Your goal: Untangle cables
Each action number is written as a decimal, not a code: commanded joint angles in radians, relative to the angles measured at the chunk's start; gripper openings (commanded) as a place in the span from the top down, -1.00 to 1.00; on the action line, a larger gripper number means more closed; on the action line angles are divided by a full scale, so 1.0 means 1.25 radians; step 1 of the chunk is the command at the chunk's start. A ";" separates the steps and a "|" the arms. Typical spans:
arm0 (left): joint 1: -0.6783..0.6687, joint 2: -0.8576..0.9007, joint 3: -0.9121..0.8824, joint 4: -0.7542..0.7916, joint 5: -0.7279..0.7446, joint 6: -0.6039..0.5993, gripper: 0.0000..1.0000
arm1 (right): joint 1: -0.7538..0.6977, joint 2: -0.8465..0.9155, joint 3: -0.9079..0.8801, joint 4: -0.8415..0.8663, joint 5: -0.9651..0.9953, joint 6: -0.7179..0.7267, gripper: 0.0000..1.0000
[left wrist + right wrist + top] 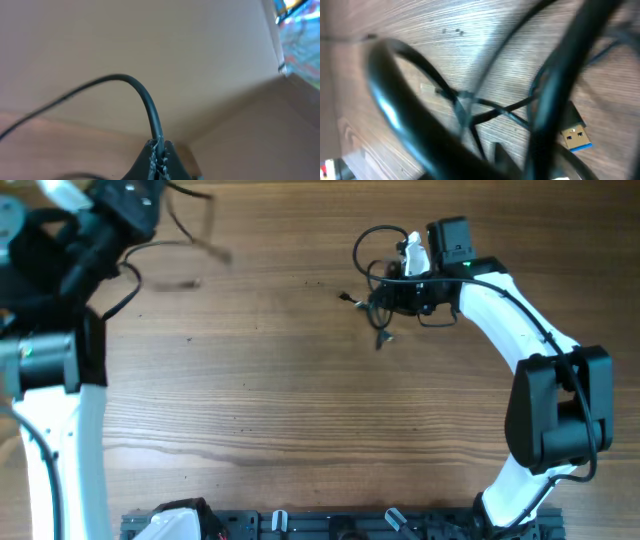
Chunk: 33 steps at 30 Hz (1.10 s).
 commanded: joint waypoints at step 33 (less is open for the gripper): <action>-0.166 0.160 0.001 -0.330 -0.008 -0.671 0.92 | 0.116 -0.262 0.025 0.050 -0.206 -0.347 -0.89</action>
